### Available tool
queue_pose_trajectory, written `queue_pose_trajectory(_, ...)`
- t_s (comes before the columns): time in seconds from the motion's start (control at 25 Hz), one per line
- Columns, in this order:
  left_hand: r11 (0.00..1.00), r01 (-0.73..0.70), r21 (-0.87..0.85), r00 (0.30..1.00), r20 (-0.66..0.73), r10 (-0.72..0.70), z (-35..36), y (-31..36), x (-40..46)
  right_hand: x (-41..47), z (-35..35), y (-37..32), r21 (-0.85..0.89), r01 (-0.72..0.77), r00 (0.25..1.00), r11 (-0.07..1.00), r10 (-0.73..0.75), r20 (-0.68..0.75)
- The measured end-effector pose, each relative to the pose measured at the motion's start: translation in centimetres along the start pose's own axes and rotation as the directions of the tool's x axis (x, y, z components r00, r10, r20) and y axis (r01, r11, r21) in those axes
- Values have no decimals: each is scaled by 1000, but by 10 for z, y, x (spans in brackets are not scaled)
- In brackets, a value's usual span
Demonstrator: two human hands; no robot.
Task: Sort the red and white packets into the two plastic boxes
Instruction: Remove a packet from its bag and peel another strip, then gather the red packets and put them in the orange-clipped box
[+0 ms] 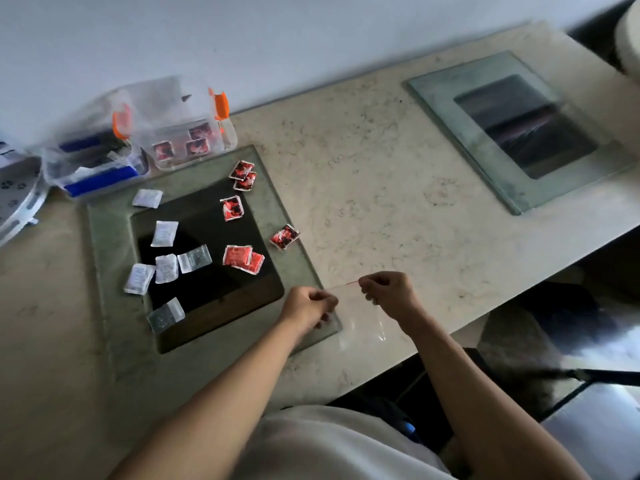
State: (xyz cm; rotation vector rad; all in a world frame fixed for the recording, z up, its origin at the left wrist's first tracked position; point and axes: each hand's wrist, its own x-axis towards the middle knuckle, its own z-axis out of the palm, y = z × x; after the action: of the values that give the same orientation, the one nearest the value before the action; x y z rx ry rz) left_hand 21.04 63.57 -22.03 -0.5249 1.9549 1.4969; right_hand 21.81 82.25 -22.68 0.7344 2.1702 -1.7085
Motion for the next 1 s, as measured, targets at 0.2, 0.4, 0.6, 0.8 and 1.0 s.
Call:
queue_pose_trajectory(0.2,998,51,24,996,-75,-49,21,-4,10,25,-12,21,-106,-24,1000,994,24,-4)
queue_pose_trajectory(0.4,997,76,8,997,-21,-75,27,-8,24,43,-13,32,-278,-8,1000,961,4,-16)
queue_pose_trajectory(0.6,997,78,-26,996,-46,-79,25,-3,28,42,-5,26,-388,89,983,917,-145,-116)
queue_pose_trajectory(0.8,980,133,-151,986,-84,-147,-6,2,22,48,41,-4,-408,191,978,893,-208,2)
queue_pose_trajectory(1.0,933,138,-333,956,-202,-214,-62,1,25,66,113,-40,-442,392,920,807,-349,178)
